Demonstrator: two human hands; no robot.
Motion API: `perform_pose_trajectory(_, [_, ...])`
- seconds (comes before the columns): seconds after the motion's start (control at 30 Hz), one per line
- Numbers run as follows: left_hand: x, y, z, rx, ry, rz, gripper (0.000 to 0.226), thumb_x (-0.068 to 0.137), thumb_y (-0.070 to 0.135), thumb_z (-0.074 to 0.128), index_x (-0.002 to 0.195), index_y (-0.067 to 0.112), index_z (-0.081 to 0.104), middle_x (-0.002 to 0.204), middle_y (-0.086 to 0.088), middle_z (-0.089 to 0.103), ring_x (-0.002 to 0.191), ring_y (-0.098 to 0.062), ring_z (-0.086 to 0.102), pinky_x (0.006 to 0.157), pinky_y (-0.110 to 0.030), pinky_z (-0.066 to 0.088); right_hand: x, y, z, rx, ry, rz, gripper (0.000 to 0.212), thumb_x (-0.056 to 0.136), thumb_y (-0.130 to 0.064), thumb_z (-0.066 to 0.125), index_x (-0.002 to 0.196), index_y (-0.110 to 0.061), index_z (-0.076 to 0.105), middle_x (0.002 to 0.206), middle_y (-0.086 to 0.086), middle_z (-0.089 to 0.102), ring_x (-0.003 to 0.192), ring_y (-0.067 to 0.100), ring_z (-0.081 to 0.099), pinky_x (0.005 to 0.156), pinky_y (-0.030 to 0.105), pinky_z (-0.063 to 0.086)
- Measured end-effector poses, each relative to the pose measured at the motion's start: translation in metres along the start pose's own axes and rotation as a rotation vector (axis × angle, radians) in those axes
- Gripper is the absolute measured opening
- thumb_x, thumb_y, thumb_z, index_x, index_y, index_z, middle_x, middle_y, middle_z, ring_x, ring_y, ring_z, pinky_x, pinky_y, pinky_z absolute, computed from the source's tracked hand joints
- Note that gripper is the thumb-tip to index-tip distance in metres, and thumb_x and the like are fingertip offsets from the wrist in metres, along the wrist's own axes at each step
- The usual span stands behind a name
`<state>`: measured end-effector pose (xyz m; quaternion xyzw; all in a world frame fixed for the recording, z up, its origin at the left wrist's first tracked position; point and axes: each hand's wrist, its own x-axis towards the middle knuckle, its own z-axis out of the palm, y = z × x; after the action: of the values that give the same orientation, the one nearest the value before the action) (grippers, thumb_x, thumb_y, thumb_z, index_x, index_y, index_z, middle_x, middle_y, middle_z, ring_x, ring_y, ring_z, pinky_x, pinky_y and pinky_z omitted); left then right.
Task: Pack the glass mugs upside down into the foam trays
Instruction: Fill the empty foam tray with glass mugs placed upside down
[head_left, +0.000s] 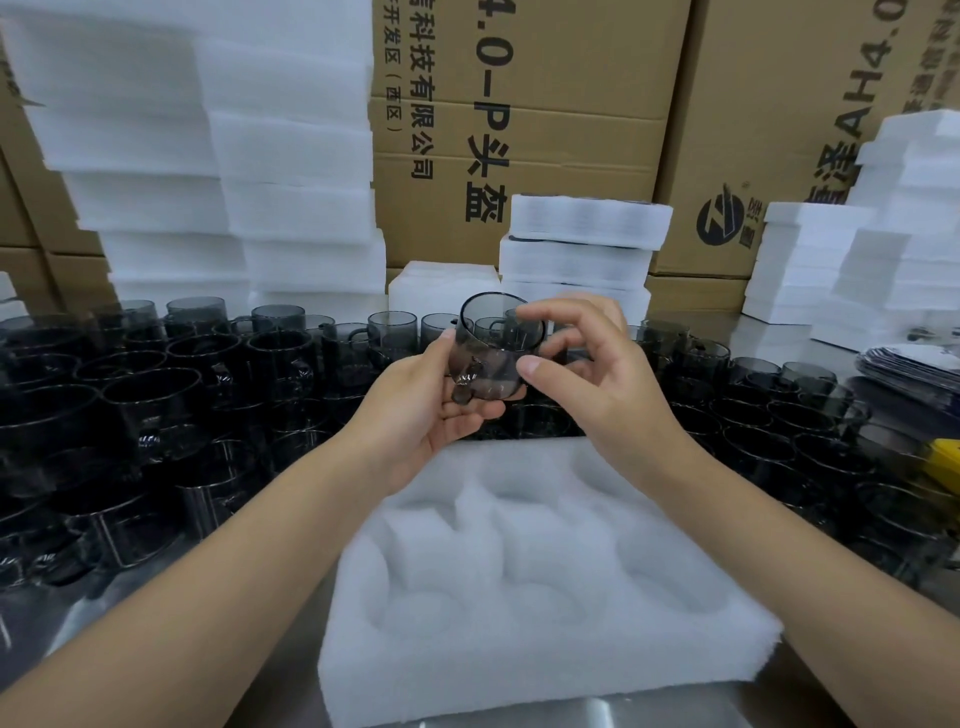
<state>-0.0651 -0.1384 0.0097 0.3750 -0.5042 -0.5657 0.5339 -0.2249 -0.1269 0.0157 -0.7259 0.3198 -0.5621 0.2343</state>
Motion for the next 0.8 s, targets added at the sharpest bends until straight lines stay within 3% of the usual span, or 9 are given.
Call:
perform_pose_trajectory(0.1, [-0.001, 0.001, -0.001, 0.009, -0.017, -0.007, 0.046, 0.104, 0.036, 0.036, 0.085, 0.012, 0.071, 0.074, -0.01, 0.074, 0.05, -0.008, 0.064, 0.043, -0.014, 0.047, -0.001, -0.001, 0.002, 0.063, -0.059, 0.033, 0.032, 0.077, -0.024, 0.064, 0.105, -0.038, 0.06, 0.121, 0.002, 0.055, 0.111, 0.02, 0.055, 0.092, 0.045, 0.05])
perform_pose_trajectory(0.17, [-0.002, 0.003, -0.001, 0.015, -0.033, -0.024, 0.043, 0.103, 0.036, 0.037, 0.091, 0.01, 0.069, 0.073, -0.009, 0.074, 0.052, -0.01, 0.065, 0.044, -0.015, 0.049, -0.002, -0.001, 0.003, 0.069, -0.057, 0.039, 0.029, 0.076, -0.023, 0.065, 0.102, -0.035, 0.06, 0.117, 0.0, 0.061, 0.112, 0.022, 0.056, 0.091, 0.051, 0.049])
perform_pose_trajectory(0.27, [-0.003, 0.006, -0.002, 0.017, -0.119, -0.048, 0.041, 0.1, 0.043, 0.038, 0.11, 0.013, 0.064, 0.076, -0.008, 0.073, 0.062, -0.016, 0.07, 0.053, -0.019, 0.054, -0.002, -0.001, 0.003, 0.041, -0.012, 0.039, 0.024, 0.074, -0.023, 0.068, 0.095, -0.031, 0.061, 0.108, -0.007, 0.064, 0.106, 0.017, 0.058, 0.086, 0.046, 0.052])
perform_pose_trajectory(0.33, [-0.004, 0.011, -0.008, 0.021, -0.212, -0.059, 0.042, 0.092, 0.048, 0.046, 0.116, 0.018, 0.063, 0.089, -0.011, 0.074, 0.075, -0.022, 0.072, 0.061, -0.022, 0.056, -0.001, 0.0, 0.001, 0.057, -0.02, 0.05, 0.024, 0.077, -0.019, 0.068, 0.098, -0.029, 0.061, 0.105, -0.01, 0.066, 0.104, 0.015, 0.06, 0.086, 0.041, 0.052])
perform_pose_trajectory(0.47, [-0.007, 0.026, -0.033, 0.23, -0.334, -0.019, 0.048, 0.073, 0.037, 0.073, 0.114, 0.02, 0.057, 0.102, -0.007, 0.073, 0.091, -0.023, 0.071, 0.071, -0.024, 0.057, -0.002, 0.002, 0.003, 0.165, -0.118, 0.057, 0.036, 0.086, 0.001, 0.064, 0.11, -0.025, 0.056, 0.115, 0.002, 0.062, 0.102, 0.011, 0.062, 0.087, 0.028, 0.051])
perform_pose_trajectory(0.63, [-0.01, 0.037, -0.051, 0.586, -0.312, 0.045, 0.064, 0.053, 0.036, 0.082, 0.106, 0.014, 0.054, 0.105, 0.002, 0.073, 0.092, -0.015, 0.07, 0.084, -0.033, 0.056, -0.004, -0.001, 0.006, 0.221, -0.213, 0.1, 0.039, 0.08, -0.003, 0.068, 0.11, -0.024, 0.055, 0.108, 0.006, 0.065, 0.095, 0.009, 0.066, 0.084, 0.023, 0.052])
perform_pose_trajectory(0.73, [-0.014, 0.043, -0.051, 0.726, -0.34, 0.061, 0.081, 0.047, 0.044, 0.084, 0.122, 0.037, 0.053, 0.104, 0.004, 0.07, 0.094, -0.016, 0.068, 0.09, -0.033, 0.053, -0.004, 0.0, 0.005, 0.199, -0.235, 0.141, 0.039, 0.077, -0.002, 0.071, 0.107, -0.023, 0.058, 0.101, 0.009, 0.068, 0.085, 0.012, 0.067, 0.079, 0.024, 0.053])
perform_pose_trajectory(0.8, [-0.018, 0.048, -0.052, 0.89, -0.413, 0.05, 0.079, 0.048, 0.052, 0.083, 0.12, 0.057, 0.05, 0.104, 0.006, 0.067, 0.097, -0.015, 0.065, 0.092, -0.033, 0.051, -0.005, 0.001, 0.006, 0.187, -0.276, 0.156, 0.036, 0.074, -0.01, 0.074, 0.104, -0.023, 0.06, 0.094, 0.007, 0.07, 0.08, 0.014, 0.067, 0.08, 0.029, 0.055])
